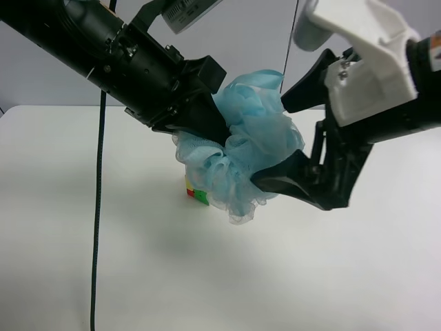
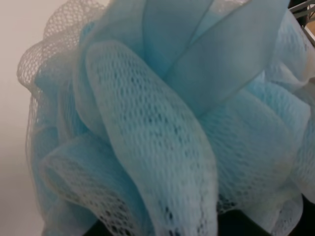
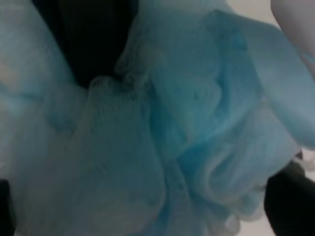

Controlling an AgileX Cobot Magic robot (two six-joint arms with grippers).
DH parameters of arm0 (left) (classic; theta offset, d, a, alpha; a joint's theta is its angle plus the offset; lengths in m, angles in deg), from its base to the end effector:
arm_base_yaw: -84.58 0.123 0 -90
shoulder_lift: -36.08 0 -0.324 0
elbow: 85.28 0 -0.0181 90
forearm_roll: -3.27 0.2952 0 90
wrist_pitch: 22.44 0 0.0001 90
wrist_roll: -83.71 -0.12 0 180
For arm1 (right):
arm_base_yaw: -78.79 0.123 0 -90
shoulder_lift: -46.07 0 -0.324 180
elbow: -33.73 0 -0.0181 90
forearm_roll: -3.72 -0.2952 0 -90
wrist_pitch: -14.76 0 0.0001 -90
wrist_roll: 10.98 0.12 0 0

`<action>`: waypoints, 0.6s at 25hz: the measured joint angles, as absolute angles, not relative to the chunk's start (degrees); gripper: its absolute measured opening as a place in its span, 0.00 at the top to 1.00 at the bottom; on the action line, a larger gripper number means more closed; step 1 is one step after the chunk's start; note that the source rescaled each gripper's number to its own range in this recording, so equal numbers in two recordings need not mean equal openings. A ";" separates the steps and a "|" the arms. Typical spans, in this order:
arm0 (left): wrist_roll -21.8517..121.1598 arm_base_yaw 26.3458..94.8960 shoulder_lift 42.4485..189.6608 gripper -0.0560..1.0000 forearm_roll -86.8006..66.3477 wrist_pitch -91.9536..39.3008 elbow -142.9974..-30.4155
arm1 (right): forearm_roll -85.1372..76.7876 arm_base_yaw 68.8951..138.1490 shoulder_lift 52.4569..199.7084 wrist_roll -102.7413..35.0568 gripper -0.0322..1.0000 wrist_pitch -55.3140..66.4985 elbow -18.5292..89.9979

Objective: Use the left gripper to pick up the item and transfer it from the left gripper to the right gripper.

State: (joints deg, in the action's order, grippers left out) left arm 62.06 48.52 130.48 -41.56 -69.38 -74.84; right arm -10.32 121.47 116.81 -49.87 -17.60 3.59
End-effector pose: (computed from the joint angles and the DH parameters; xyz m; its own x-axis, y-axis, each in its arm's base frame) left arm 0.2692 -0.2725 0.3068 -0.7870 0.3433 -0.5125 0.6045 0.5949 -0.5298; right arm 0.1910 0.1973 0.3105 -0.1056 -0.7089 -0.6973 -0.8869 0.3843 -0.2564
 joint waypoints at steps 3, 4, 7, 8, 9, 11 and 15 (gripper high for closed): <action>62.06 48.52 130.48 0.94 -41.82 -69.38 -74.84 | -10.25 121.59 120.62 -50.25 0.01 -15.78 3.59; 62.11 48.52 130.55 0.94 -42.20 -69.38 -74.84 | -10.25 121.59 121.77 -50.25 0.01 -15.35 3.61; 62.11 48.52 130.66 0.94 -44.03 -69.43 -74.84 | -10.55 121.59 124.13 -50.25 0.01 -14.43 3.76; 62.11 48.52 130.66 0.94 -44.51 -69.43 -74.84 | -10.82 121.59 124.61 -50.30 0.01 -13.87 3.76; 62.11 48.52 130.66 0.94 -45.06 -69.43 -74.84 | -11.11 121.59 124.83 -50.41 0.03 -13.42 3.76; 62.11 48.52 130.66 0.94 -45.50 -69.43 -74.84 | -12.06 121.59 125.19 -50.77 0.08 -12.66 3.76; 62.11 48.52 130.66 0.95 -46.05 -69.68 -74.84 | -12.91 121.59 125.20 -51.07 0.39 -12.38 3.76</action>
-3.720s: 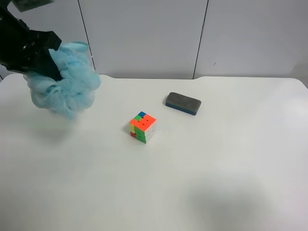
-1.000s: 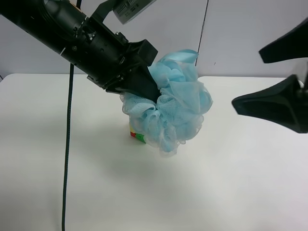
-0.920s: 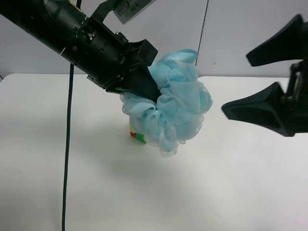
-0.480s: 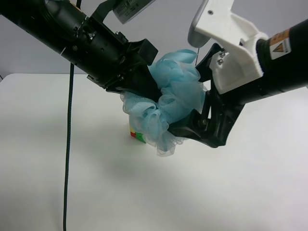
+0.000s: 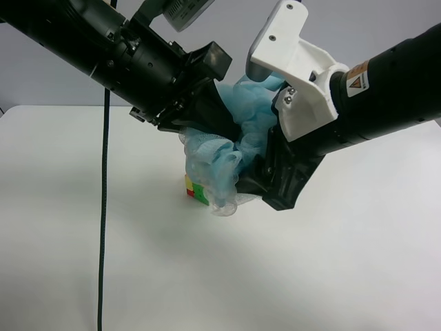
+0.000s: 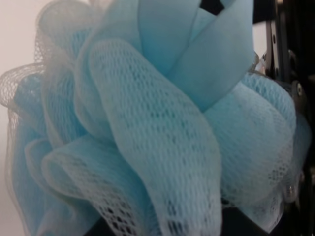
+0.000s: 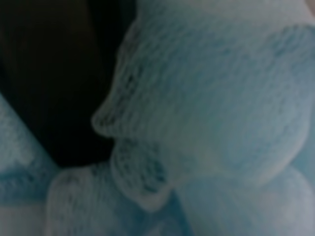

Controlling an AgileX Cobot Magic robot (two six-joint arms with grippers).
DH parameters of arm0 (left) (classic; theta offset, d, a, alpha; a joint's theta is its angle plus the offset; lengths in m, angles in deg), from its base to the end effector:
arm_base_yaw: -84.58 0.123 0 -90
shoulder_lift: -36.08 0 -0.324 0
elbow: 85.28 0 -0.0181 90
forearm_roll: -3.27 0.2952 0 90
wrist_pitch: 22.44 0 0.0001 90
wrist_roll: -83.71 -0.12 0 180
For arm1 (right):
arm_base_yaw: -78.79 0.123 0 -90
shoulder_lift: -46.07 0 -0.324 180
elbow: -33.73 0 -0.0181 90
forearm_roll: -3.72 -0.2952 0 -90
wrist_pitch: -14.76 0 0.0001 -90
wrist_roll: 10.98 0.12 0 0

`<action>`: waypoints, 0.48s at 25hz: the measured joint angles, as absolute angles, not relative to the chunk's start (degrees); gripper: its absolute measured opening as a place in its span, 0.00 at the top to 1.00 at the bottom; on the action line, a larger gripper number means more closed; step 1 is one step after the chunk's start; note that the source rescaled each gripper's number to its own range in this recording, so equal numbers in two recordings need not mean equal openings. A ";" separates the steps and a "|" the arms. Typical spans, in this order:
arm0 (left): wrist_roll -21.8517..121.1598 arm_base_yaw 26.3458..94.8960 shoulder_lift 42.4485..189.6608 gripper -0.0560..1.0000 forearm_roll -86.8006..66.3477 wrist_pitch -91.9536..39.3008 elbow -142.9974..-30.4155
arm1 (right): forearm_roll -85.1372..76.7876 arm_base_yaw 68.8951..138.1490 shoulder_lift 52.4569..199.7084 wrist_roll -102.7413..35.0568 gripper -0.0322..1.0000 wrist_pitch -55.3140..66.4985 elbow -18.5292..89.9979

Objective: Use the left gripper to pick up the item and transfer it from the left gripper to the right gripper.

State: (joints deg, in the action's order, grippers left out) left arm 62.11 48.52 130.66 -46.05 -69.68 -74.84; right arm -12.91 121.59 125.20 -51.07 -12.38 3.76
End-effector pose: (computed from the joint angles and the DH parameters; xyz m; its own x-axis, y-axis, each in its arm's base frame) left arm 0.2673 -0.2774 0.3103 -0.8182 0.3004 -0.4901 0.5658 0.5722 -0.5937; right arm 0.2149 0.2204 0.2771 -0.1560 -0.7199 -0.6764 -0.8924 0.3962 -0.2159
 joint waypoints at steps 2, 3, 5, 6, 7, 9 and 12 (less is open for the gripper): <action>62.11 48.65 130.66 0.95 -46.35 -69.73 -74.84 | -12.91 121.59 125.24 -51.14 0.71 -12.67 3.76; 62.11 48.77 130.66 0.95 -46.40 -69.87 -74.84 | -12.78 121.59 125.24 -51.14 0.84 -12.81 3.76; 62.11 48.80 130.66 0.95 -46.54 -69.87 -74.84 | -12.78 121.59 125.30 -51.14 0.86 -12.88 3.76; 61.94 48.80 130.66 0.95 -46.60 -69.87 -74.84 | -12.78 121.59 125.31 -51.14 0.86 -12.92 3.76; 61.81 48.80 130.66 0.95 -46.60 -69.78 -74.84 | -12.78 121.59 125.31 -51.14 0.86 -12.92 3.76; 61.42 48.80 130.66 0.95 -46.65 -69.28 -74.84 | -12.77 121.59 125.31 -51.14 0.86 -12.87 3.76; 61.27 48.80 130.66 0.85 -46.84 -68.50 -74.84 | -12.72 121.54 125.31 -51.14 0.86 -12.63 3.76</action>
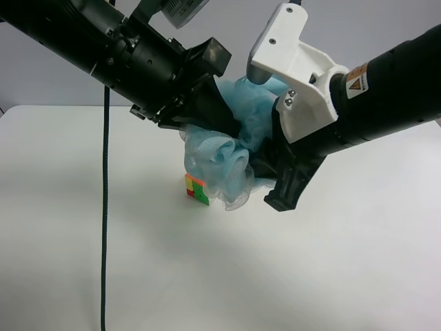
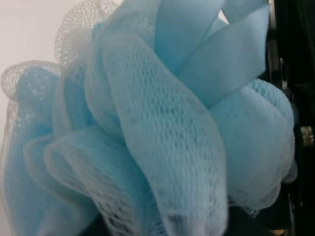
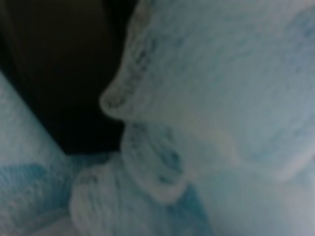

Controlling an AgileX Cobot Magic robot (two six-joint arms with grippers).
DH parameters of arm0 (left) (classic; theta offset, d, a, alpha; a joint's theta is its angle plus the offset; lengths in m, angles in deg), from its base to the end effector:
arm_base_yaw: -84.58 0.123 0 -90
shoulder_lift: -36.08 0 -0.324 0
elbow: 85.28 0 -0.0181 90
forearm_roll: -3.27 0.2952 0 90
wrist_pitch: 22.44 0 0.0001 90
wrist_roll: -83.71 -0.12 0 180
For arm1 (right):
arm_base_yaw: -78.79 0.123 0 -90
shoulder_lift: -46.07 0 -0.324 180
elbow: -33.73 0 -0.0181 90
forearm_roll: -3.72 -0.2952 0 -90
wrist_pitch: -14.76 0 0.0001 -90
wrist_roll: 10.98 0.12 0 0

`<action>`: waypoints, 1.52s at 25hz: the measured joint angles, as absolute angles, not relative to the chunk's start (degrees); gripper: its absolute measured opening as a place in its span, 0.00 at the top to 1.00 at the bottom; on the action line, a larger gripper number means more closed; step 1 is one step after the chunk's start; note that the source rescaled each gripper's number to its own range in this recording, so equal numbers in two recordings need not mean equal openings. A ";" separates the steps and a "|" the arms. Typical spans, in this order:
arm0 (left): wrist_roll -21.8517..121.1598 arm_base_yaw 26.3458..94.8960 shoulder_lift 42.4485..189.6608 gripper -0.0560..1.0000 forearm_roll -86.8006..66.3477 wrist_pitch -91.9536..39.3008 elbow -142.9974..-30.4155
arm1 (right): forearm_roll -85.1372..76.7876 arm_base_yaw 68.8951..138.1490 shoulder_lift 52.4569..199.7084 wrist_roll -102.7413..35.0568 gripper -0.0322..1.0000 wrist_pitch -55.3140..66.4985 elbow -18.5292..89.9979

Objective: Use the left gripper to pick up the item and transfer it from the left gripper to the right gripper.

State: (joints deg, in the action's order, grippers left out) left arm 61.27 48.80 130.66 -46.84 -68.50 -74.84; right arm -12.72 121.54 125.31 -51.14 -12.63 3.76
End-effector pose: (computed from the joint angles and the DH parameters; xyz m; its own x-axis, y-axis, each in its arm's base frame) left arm 0.2708 -0.2770 0.3118 -0.8141 0.2819 -0.5077 0.5674 0.5723 -0.5921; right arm 0.2151 0.2201 0.2761 -0.1556 -0.7247 -0.6713 -0.8937 0.3927 -0.2168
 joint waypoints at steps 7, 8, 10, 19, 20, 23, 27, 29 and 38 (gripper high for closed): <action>61.02 48.82 130.66 0.06 -46.61 -66.33 -74.84 | -13.15 121.54 125.53 -51.14 0.89 -12.17 3.76; 61.02 48.87 130.66 0.03 -45.91 -66.33 -74.84 | -13.15 121.54 125.53 -51.14 0.89 -12.23 3.76; 61.02 48.87 130.66 0.02 -45.09 -66.51 -74.84 | -13.21 121.54 125.53 -51.14 0.91 -12.23 3.76; 60.79 52.16 129.67 0.01 -40.08 -68.86 -74.84 | -13.60 121.59 125.78 -51.14 0.92 -11.93 3.76; 60.72 53.20 129.28 0.00 -39.85 -69.59 -74.84 | -13.66 121.59 125.78 -51.14 0.93 -11.60 3.76; 60.62 56.54 127.80 0.00 -39.57 -71.50 -74.84 | -13.78 121.59 125.78 -51.14 0.93 -10.96 3.76; 60.62 61.74 124.62 0.00 -38.00 -75.18 -74.84 | -13.78 121.59 125.78 -51.14 0.93 -10.96 3.76; 60.62 64.17 122.77 0.00 -36.72 -77.23 -74.84 | -13.78 121.59 125.78 -51.14 0.93 -11.02 3.76; 60.62 70.24 111.44 0.00 -27.59 -87.63 -74.89 | -13.78 121.59 125.78 -51.14 0.93 -11.02 3.76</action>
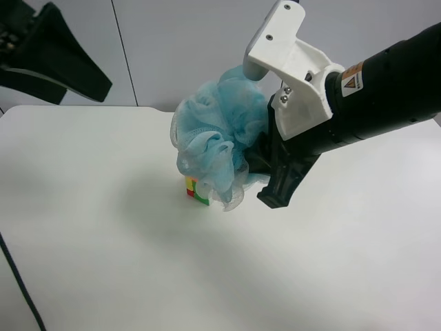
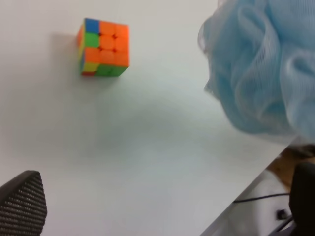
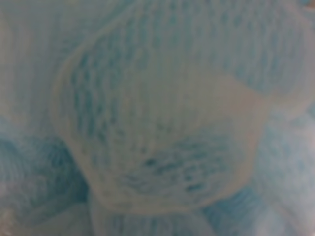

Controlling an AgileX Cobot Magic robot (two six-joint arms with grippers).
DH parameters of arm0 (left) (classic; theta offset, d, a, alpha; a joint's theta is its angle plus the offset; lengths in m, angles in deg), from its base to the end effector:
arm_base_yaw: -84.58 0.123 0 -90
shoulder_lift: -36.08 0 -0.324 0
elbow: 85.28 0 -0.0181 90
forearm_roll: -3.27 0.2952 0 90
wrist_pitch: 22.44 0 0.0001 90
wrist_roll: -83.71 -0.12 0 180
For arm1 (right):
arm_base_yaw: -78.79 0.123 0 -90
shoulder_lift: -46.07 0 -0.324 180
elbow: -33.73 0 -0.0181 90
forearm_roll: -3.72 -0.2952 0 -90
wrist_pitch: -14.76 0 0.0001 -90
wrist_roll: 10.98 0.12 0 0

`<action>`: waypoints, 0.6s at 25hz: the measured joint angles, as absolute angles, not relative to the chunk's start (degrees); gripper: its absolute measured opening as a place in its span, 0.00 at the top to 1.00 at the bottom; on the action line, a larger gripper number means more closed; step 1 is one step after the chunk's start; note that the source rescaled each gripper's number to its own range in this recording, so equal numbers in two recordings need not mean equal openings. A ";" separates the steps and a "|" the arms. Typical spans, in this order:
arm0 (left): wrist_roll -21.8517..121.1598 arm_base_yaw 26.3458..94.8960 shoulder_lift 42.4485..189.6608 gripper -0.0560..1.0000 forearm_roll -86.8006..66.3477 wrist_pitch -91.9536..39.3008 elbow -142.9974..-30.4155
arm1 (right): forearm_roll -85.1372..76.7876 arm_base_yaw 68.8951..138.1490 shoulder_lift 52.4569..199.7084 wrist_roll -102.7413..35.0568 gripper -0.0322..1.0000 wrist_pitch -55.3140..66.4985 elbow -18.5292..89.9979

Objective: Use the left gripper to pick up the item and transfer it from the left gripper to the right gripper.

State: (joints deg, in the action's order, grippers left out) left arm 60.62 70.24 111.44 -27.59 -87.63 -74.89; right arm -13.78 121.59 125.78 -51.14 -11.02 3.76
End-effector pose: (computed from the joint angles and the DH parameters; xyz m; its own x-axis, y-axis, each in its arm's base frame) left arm 0.2460 -0.1206 0.3869 -0.7342 0.3308 -0.5929 0.5842 0.7528 -0.3033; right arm 0.2176 0.2229 0.2761 -0.1624 -0.7067 -0.6887 -0.8877 0.4093 -0.2107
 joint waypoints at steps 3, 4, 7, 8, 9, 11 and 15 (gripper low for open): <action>61.67 70.32 106.44 0.00 -23.23 -89.71 -74.89 | -13.78 121.59 125.78 -51.14 0.93 -11.02 3.76; 62.31 70.32 104.47 0.00 -21.71 -90.32 -74.89 | -13.78 121.59 125.78 -51.14 0.93 -11.02 3.76; 64.88 70.32 98.45 0.00 -16.23 -91.35 -74.82 | -13.78 121.59 125.78 -51.14 0.93 -11.02 3.76; 66.02 70.32 96.23 0.00 -14.23 -91.35 -74.51 | -13.78 121.59 125.78 -51.14 0.93 -11.02 3.76; 67.57 70.32 93.97 0.00 -12.01 -91.35 -73.77 | -13.78 121.59 125.78 -51.14 0.93 -11.02 3.76; 70.38 70.32 89.53 0.00 -9.01 -91.39 -71.73 | -13.78 121.59 125.78 -51.14 0.93 -11.02 3.76; 74.12 70.32 80.68 0.00 -5.49 -91.79 -64.96 | -13.78 121.59 125.78 -51.14 0.94 -11.02 3.76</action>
State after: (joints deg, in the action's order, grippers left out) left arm 74.12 70.32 80.68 -5.49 -91.79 -64.96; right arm -13.78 121.59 125.78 -51.14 -11.02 3.76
